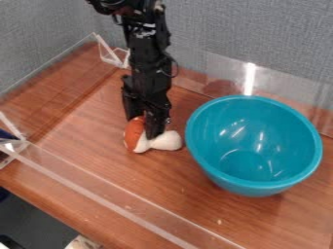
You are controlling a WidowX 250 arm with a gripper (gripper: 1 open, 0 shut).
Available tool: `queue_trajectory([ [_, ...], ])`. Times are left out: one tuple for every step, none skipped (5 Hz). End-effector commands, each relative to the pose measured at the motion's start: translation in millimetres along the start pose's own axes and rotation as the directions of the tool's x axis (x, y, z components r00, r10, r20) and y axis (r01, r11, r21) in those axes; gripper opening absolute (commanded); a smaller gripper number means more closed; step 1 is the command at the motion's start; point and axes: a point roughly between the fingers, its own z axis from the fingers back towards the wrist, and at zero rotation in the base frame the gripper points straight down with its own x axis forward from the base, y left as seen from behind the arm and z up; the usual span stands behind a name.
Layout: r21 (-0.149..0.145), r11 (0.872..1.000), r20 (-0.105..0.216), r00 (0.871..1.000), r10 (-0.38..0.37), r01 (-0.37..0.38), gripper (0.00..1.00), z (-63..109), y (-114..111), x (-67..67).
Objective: Remove the mushroom from inside the blue bowl and put it on the table
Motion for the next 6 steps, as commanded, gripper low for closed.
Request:
queue_trajectory([
  [0.032, 0.999, 0.045, 0.999, 0.003, -0.005, 0.00, 20.3, 7, 3.4],
  [0.034, 0.999, 0.044, 0.999, 0.009, -0.011, 1.00, 24.2, 7, 3.0],
  [0.037, 0.999, 0.045, 0.999, 0.014, -0.016, 1.00, 29.9, 7, 2.6],
  [0.042, 0.999, 0.046, 0.999, 0.018, -0.020, 1.00, 34.1, 7, 4.5],
  [0.048, 0.999, 0.047, 0.999, 0.020, -0.023, 1.00, 37.9, 7, 7.3],
  [0.053, 0.998, 0.050, 0.999, 0.018, -0.021, 1.00, 39.2, 7, 11.1],
])
